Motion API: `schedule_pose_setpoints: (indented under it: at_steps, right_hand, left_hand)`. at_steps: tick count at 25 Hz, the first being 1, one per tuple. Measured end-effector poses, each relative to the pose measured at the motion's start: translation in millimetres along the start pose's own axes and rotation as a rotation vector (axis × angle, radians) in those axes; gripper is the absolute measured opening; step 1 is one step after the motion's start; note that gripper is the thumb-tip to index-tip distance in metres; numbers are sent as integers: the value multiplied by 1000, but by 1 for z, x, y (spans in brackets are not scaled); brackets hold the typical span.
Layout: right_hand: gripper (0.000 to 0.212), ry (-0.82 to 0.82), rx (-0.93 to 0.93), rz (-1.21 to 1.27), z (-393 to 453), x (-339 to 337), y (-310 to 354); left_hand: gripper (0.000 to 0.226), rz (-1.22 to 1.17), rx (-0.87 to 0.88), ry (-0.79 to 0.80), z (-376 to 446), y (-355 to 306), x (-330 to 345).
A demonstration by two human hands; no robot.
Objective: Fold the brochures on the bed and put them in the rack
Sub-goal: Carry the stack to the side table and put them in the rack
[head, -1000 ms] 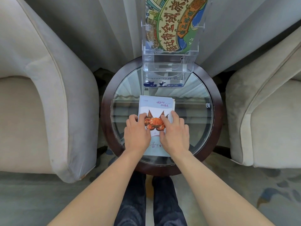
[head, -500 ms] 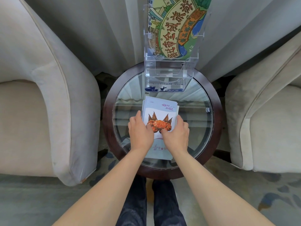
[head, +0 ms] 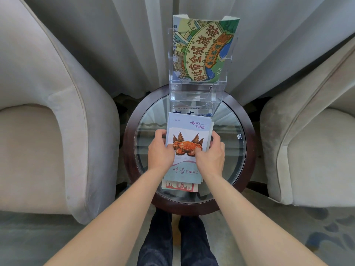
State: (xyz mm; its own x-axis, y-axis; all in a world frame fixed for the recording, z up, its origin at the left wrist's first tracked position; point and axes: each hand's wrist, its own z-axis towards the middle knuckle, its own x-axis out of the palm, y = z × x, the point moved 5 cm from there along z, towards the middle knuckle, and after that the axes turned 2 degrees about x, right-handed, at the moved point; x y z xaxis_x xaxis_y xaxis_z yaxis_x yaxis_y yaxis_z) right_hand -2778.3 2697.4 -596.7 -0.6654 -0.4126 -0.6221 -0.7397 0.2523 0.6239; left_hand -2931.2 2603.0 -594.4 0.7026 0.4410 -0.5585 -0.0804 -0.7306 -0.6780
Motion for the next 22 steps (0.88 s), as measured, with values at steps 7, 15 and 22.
schedule_pose_setpoints:
  at_steps: [7,15,22]
  right_hand:
    - [60,-60,-99,29,-8,-39,68]
    - [44,-188,-241,37,3,-81,153]
    - [35,-169,-318,25,36,-108,203]
  left_hand:
    - [26,-80,100,-41,0,-62,-38]
    - [17,-147,281,-124,17,-144,-87]
    - [16,-155,300,-196,35,-196,-102]
